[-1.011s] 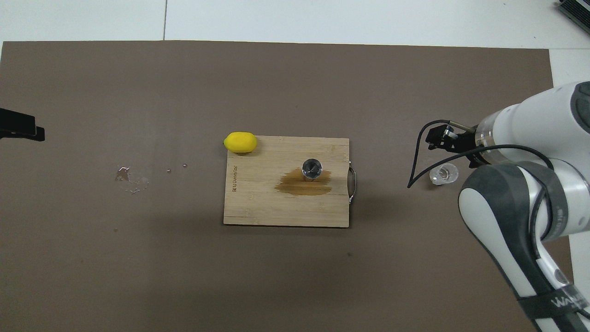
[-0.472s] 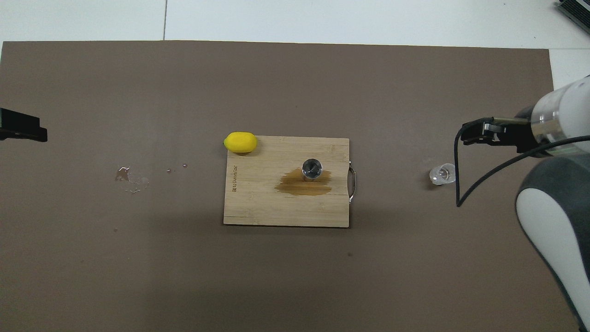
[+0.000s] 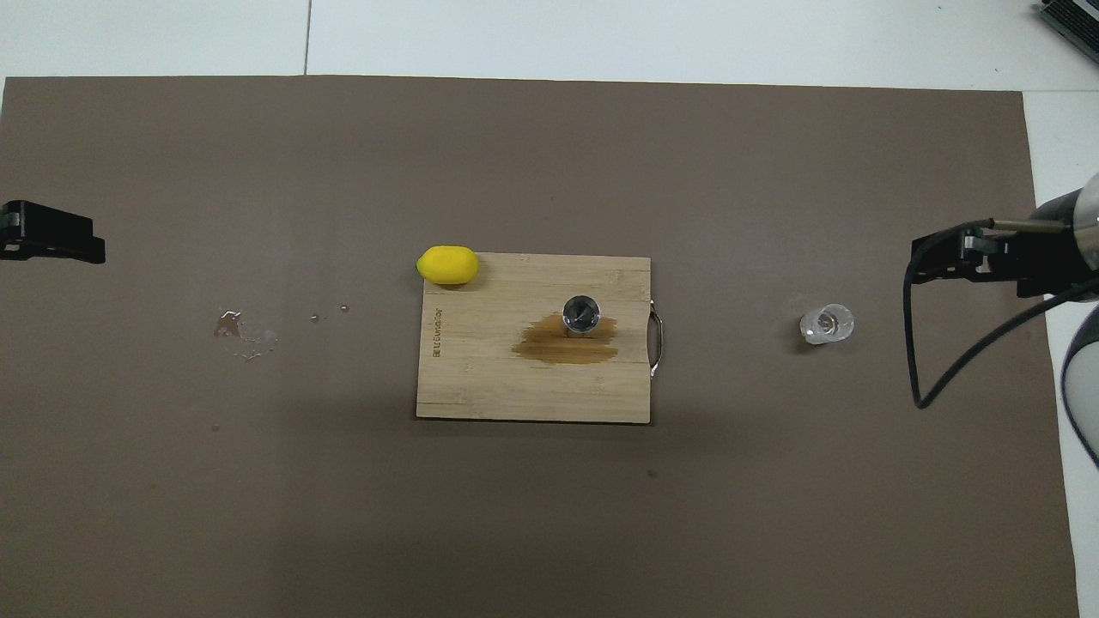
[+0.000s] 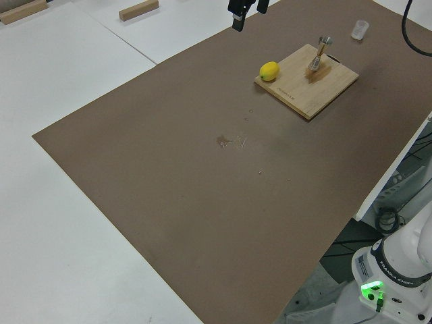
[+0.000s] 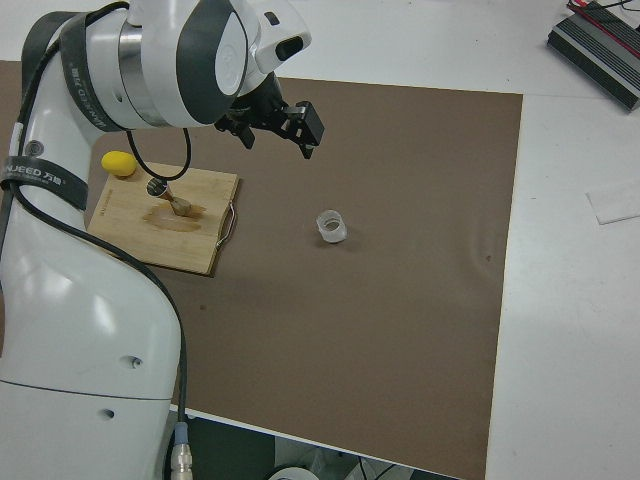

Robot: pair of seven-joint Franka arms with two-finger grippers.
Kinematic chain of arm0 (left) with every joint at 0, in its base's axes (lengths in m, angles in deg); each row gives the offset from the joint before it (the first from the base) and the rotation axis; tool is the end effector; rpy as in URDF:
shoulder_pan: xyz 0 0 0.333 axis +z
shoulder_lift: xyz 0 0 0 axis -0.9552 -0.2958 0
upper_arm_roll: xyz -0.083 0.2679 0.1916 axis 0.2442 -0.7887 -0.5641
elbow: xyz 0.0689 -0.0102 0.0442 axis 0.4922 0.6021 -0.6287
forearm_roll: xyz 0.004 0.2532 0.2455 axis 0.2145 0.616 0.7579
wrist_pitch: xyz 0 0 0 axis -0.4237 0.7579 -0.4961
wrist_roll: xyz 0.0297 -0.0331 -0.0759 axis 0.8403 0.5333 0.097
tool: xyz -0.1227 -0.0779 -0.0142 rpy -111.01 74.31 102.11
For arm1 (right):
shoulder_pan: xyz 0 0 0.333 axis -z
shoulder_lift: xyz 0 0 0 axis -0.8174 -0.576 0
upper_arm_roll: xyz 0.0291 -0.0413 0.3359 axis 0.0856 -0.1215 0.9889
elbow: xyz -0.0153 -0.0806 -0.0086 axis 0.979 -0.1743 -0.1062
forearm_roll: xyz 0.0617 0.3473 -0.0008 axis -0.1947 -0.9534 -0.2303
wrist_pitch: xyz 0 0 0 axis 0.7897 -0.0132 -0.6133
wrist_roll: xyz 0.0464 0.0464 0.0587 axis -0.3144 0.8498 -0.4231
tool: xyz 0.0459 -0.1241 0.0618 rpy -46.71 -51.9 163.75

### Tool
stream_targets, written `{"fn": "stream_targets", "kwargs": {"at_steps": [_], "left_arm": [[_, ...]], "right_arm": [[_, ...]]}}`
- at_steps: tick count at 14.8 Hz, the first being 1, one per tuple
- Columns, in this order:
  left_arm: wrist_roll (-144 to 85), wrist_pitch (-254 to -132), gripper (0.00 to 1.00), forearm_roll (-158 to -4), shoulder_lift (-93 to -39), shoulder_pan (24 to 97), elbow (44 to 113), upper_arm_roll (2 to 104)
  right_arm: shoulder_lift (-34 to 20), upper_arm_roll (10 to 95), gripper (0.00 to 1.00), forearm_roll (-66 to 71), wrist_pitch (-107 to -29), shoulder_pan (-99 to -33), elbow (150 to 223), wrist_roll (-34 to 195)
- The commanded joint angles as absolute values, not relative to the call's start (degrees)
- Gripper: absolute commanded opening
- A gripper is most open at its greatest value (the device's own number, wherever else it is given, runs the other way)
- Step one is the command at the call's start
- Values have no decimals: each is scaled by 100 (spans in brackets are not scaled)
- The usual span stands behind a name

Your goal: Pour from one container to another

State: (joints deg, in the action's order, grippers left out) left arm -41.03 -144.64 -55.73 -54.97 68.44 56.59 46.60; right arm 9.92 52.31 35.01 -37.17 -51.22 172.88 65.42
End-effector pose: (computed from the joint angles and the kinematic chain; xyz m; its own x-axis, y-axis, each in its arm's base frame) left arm 0.5129 -0.0115 0.6372 0.9971 0.0384 0.0662 0.0384 -0.9993 0.0006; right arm 0.4972 0.0220 0.6141 0.9970 -0.0683 -0.0364 -0.0666 -0.9967 0.0461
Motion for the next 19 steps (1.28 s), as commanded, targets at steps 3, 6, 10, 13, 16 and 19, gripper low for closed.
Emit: {"fn": "stream_targets", "kwargs": {"at_steps": [3,6,10,13,16,19], "left_arm": [[-4028,-14579,100,-5377,-5355,6796,5812,4642],[-4020,-14518,100,-5377,-5355,6813,5821,4642],[-4011,-14395,100,-5377,-5329,6805,5847,4642],[-4002,-14325,100,-5386,-5320,6778,5847,4642],[-4020,-14298,100,-5386,-5311,6787,5856,4642],[-4011,-14307,100,-5395,-5302,6796,5882,4642]], "right_arm": [[1110,5271,100,3359,-3837,-5052,17516,6520],[1110,5271,100,3333,-3864,-5043,17525,6493],[1145,5262,100,3122,-3864,-5043,17587,6379],[1171,5262,100,3174,-3873,-5052,17631,6397],[1198,5262,100,3315,-3969,-5070,17675,6397],[1198,5262,99,3324,-4004,-5061,17683,6388]]}}
